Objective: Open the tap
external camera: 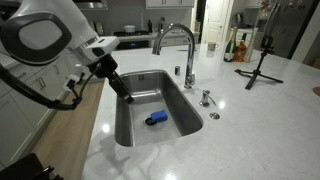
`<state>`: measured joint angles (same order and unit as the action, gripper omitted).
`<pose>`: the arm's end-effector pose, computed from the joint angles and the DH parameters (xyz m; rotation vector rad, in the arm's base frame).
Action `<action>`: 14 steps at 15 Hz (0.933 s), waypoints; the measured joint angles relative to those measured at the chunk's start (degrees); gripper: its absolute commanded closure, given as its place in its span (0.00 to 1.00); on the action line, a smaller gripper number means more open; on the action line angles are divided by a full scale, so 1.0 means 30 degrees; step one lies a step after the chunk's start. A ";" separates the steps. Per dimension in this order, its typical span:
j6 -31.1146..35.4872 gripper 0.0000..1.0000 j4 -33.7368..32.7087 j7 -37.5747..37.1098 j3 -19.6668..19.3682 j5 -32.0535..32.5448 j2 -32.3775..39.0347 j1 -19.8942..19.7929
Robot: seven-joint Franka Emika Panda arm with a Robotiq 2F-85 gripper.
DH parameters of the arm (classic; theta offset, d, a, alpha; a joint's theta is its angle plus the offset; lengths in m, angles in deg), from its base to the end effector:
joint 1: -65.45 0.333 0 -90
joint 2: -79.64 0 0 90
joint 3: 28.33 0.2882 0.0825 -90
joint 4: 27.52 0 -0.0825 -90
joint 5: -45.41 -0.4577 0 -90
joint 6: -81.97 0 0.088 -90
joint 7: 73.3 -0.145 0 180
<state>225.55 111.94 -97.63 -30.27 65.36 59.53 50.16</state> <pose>0.5316 -0.1697 0.3841 2.7657 -0.6897 0.6306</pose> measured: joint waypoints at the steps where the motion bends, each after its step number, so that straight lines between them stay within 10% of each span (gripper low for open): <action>1: 0.0751 0.00 -0.0216 -0.0303 0.0003 0.0427 0.0405 -0.0234; 8: 0.4346 0.00 -0.2874 -0.0101 -0.0648 0.1726 0.3461 -0.1183; 14: 0.4251 0.00 -0.6426 0.8744 -0.1914 -0.5077 0.6742 0.0684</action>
<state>238.30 92.67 -71.40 -36.01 50.12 79.76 52.22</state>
